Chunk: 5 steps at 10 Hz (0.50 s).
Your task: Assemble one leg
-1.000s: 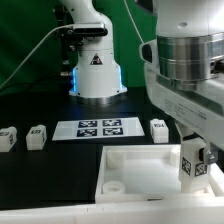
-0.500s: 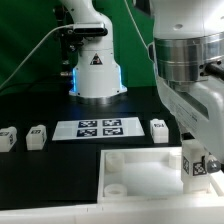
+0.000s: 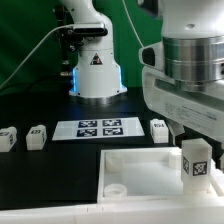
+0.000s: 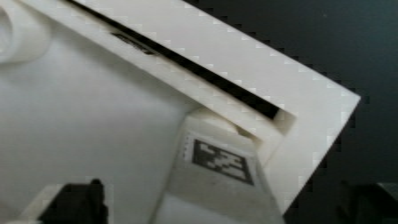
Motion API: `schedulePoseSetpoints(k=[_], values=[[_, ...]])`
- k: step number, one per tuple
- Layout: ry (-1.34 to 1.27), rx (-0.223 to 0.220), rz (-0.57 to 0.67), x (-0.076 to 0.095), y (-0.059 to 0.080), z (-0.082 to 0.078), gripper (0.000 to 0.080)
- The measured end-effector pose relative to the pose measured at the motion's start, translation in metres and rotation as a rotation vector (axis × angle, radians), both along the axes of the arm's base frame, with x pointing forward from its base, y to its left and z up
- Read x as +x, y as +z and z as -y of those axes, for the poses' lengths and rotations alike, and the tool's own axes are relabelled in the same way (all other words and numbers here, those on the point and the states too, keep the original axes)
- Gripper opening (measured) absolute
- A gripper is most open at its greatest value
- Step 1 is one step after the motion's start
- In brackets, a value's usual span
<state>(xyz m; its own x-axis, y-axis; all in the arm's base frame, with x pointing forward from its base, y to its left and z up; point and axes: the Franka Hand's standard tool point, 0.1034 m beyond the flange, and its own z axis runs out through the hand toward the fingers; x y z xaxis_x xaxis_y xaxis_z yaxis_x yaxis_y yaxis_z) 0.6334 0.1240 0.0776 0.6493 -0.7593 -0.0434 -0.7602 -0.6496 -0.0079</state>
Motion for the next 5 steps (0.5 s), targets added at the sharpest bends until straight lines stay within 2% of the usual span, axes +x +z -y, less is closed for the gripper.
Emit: schedulePoseSetpoints(k=[3,5], values=[[0.274,0.007,0.006,-0.0009,-0.0021,0.0029,0.0649],[0.541,-0.014,0.010,-0.0006,-0.0064,0.0084,0.0649]])
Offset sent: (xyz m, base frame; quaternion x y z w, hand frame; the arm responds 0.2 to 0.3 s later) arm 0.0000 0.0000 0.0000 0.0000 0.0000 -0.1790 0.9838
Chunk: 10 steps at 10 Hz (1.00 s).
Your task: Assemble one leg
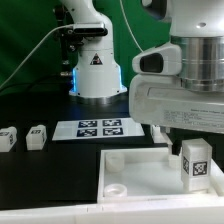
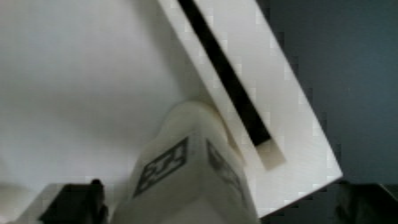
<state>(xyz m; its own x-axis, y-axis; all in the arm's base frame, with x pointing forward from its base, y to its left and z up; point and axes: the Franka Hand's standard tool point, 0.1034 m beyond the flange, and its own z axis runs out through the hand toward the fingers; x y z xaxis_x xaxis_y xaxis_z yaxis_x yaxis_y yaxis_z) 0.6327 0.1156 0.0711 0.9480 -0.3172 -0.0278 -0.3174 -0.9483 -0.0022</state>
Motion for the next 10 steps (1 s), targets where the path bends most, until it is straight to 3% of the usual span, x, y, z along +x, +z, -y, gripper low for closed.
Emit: schedulePoseSetpoints(k=[3,4,5,6,7,10], values=[[0.354,-0.008,0.032,0.0061,0.0017,0.0034,0.0649],[0.437,-0.007,0.032,0.0061,0.0015,0.0039,0.0531],[0.404,-0.004,0.032,0.0059,0.0015,0.0032,0.0394],[0.404,-0.004,0.032,0.0060,0.0015,0.0036,0.0394],[0.402,-0.004,0.032,0.0060,0.0015,0.0036,0.0292],[0.055,-0.002,0.029,0.0056,0.0014,0.0016,0.0292]])
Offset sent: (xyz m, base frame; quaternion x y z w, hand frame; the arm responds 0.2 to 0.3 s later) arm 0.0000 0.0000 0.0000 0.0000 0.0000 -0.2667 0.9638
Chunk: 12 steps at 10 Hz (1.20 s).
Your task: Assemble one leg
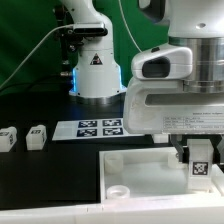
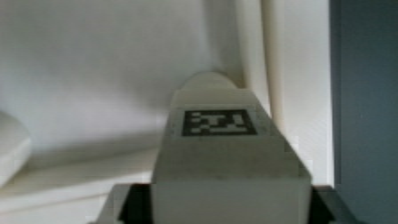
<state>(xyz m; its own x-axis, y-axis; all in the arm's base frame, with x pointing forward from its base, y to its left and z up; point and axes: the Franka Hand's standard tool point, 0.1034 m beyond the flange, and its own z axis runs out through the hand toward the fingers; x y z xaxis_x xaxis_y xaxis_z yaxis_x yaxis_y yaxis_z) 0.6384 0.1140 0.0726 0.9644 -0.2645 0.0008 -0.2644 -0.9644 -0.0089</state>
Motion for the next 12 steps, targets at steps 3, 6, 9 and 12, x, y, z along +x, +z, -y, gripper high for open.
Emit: schedulePoseSetpoints(k=[3,6,9,12], values=[[-0.295,0.010,-0.004,0.0017,-0.0014,-0.0007,0.0292],[-0.706,0.043,-0.031,0.0002,-0.0024,0.0044,0.0294],[-1.103,0.116,-0.077,-0.0035,-0.0033,0.0063,0.0294],[-1.390,0.167,-0.087,-0.0079,-0.0035,0.0061,0.0294]])
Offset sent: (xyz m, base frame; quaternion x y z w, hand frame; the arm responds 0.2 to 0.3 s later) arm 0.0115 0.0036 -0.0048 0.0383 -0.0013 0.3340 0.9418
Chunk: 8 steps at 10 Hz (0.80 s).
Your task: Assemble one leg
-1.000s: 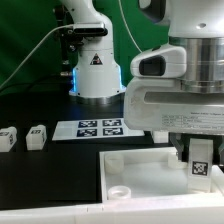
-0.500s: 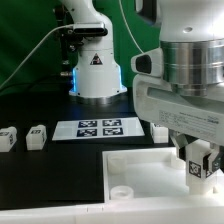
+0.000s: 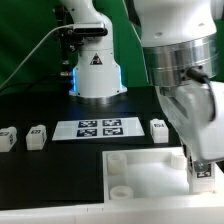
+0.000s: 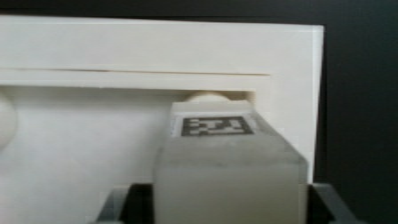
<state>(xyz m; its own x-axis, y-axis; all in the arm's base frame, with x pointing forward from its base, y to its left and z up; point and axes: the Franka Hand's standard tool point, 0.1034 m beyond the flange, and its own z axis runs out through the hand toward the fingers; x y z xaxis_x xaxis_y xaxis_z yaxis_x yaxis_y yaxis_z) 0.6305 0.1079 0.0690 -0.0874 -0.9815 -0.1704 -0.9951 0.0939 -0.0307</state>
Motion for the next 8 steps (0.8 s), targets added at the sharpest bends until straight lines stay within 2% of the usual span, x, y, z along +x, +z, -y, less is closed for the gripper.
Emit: schedulePoseSetpoints(k=[1,2,4,8], values=[[0.007,0.000,0.000,0.000,-0.001,0.000,0.0369],[0.032,-0.002,0.004,0.000,-0.001,0.000,0.0369],[0.055,-0.003,0.006,-0.001,-0.002,-0.002,0.0618],[0.690,-0.071,0.102,-0.007,-0.001,-0.027,0.0648]])
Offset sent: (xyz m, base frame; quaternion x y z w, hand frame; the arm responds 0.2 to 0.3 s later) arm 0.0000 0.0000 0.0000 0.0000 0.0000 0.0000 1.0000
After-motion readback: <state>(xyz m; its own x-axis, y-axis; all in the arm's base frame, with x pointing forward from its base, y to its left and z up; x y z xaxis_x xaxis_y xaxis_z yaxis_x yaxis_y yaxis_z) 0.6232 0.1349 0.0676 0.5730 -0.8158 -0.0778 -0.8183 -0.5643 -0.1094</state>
